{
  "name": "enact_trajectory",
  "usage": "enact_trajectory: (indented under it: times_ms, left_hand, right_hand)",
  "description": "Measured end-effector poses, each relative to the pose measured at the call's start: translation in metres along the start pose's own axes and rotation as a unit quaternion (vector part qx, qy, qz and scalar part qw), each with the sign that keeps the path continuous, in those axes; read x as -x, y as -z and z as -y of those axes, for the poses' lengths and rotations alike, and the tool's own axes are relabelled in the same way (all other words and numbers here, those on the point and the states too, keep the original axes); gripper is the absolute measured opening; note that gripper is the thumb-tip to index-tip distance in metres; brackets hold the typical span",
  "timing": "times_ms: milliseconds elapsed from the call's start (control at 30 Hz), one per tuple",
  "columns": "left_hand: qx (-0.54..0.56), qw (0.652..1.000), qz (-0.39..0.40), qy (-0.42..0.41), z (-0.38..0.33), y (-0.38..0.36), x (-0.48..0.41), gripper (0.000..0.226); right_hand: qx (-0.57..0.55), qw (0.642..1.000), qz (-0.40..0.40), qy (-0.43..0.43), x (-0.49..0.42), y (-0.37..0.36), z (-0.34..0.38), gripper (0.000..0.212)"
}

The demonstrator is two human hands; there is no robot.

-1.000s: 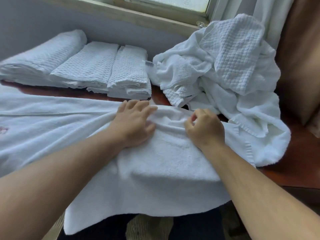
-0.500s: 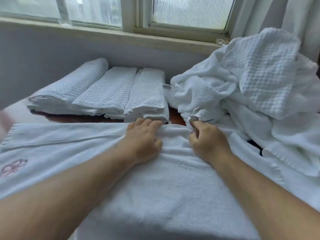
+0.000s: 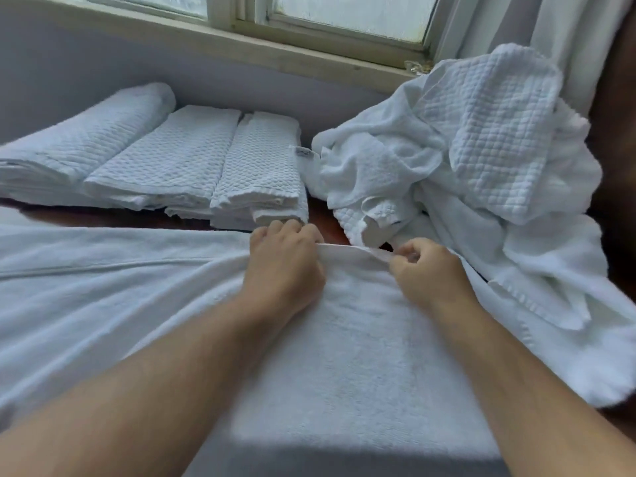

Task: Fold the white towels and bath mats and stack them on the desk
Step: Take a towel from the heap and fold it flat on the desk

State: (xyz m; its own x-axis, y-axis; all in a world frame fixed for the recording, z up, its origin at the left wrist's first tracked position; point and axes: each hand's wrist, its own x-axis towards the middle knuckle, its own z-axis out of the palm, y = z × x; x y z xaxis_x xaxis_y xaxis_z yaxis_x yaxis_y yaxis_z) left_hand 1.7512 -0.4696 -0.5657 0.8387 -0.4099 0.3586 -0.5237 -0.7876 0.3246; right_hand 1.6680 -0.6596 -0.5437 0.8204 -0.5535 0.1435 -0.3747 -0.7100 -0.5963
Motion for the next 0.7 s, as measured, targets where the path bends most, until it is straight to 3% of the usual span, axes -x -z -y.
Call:
enact_trajectory:
  times_ms: [67,133,200,267,433,567,633,700]
  left_hand:
    - [0.021,0.999,-0.017,-0.021,0.002,0.001,0.001,0.032]
    - [0.026,0.998,-0.035,-0.037,0.002,0.004,0.003,0.029]
    - [0.029,0.996,-0.056,-0.062,0.000,0.007,0.005,0.027]
    - [0.028,0.992,-0.072,-0.102,-0.003,0.011,0.007,0.029]
    - [-0.026,0.981,-0.077,-0.177,-0.008,0.017,0.014,0.023]
    - [-0.072,0.967,-0.082,-0.232,-0.011,0.022,0.020,0.027]
    - [-0.072,0.964,-0.094,-0.239,-0.009,0.023,0.022,0.027]
    - [-0.076,0.963,-0.097,-0.239,-0.006,0.023,0.025,0.026]
  right_hand:
    - [-0.032,0.998,-0.038,-0.048,-0.002,0.016,-0.006,0.019]
    - [-0.034,0.989,-0.051,-0.136,-0.008,0.034,-0.009,0.038]
    - [-0.011,0.968,0.044,-0.245,-0.013,0.047,-0.006,0.062]
    - [-0.009,0.944,0.146,-0.295,-0.017,0.048,-0.004,0.073]
    - [0.073,0.932,0.238,-0.265,-0.029,0.038,0.007,0.021]
    - [0.075,0.897,0.311,-0.306,-0.033,0.049,0.015,0.010]
    - [0.060,0.903,0.294,-0.306,-0.029,0.049,0.011,0.011]
    - [0.014,0.922,0.238,-0.307,-0.026,0.043,0.001,0.028]
